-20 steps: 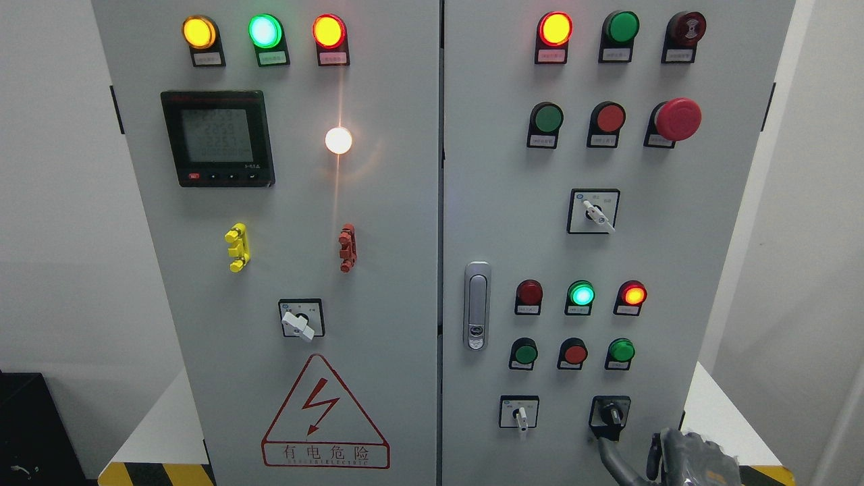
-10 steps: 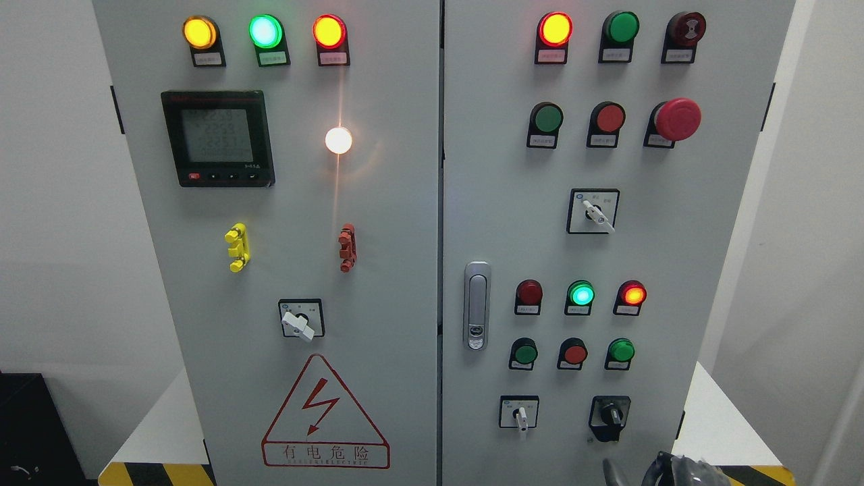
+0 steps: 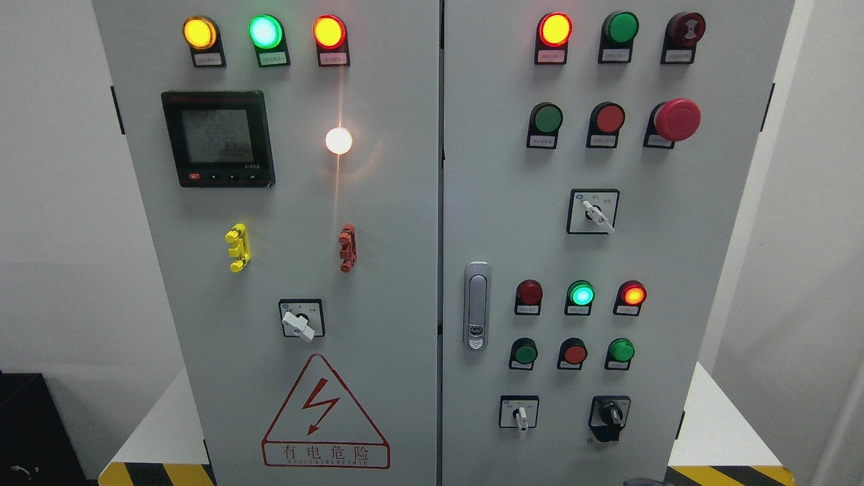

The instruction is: Flip black knob to close circuit

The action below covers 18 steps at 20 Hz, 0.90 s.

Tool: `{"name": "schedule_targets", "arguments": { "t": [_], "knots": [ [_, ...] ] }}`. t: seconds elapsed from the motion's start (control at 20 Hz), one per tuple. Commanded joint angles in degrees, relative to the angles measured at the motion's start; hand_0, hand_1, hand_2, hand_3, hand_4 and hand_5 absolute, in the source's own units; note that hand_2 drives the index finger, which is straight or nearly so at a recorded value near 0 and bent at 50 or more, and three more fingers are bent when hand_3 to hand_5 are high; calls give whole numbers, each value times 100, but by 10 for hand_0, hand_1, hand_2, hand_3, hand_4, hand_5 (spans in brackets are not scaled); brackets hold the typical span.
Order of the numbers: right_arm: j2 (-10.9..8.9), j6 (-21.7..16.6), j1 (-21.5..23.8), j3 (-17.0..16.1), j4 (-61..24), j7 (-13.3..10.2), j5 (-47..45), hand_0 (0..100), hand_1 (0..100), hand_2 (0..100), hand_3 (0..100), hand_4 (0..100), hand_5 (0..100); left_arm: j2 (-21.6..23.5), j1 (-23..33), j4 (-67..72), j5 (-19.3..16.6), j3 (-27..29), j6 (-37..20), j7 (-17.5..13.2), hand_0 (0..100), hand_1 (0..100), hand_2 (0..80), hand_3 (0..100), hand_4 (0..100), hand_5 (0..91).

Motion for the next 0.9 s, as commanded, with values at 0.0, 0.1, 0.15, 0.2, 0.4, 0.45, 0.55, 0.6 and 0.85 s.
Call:
{"name": "schedule_targets", "arguments": {
  "t": [0.0,0.1,0.15,0.2,0.4,0.45,0.55,0.6,0.85],
  "knots": [
    [-36,-380,477,100,-371,48,-1952,0,62,61,207,185,67,0,0,0,0,0,-1,4,120,556,0,0,0,0],
    [-53,-503,592,144,-371,232,-2155,0,61,33,178,159,50,0,0,0,0,0,-1,4,120,556,0,0,0,0],
    [-54,-556,653,162,-345,372,-2173,0,62,9,146,129,20,0,0,0,0,0,-1,4,120,556,0,0,0,0],
    [-54,-591,715,179,-327,486,-2182,0,63,0,136,116,10,0,0,0,0,0,-1,4,120,556,0,0,0,0],
    [-62,-749,943,215,-248,918,-2191,0,49,0,0,0,0,0,0,0,0,0,-1,4,120,556,0,0,0,0],
    [-62,-836,961,215,-204,979,-2191,0,37,0,0,0,0,0,0,0,0,0,-1,4,120,556,0,0,0,0],
    [-62,-916,979,215,-169,1015,-2191,0,34,0,0,0,0,0,0,0,0,0,-1,4,120,556,0,0,0,0],
    [-62,-916,979,215,-160,1015,-2208,0,28,0,0,0,0,0,0,0,0,0,-1,4,120,556,0,0,0,0],
    [-62,-916,1005,223,-160,1024,-2349,0,13,0,0,0,0,0,0,0,0,0,-1,4,120,556,0,0,0,0]
  ]
}}
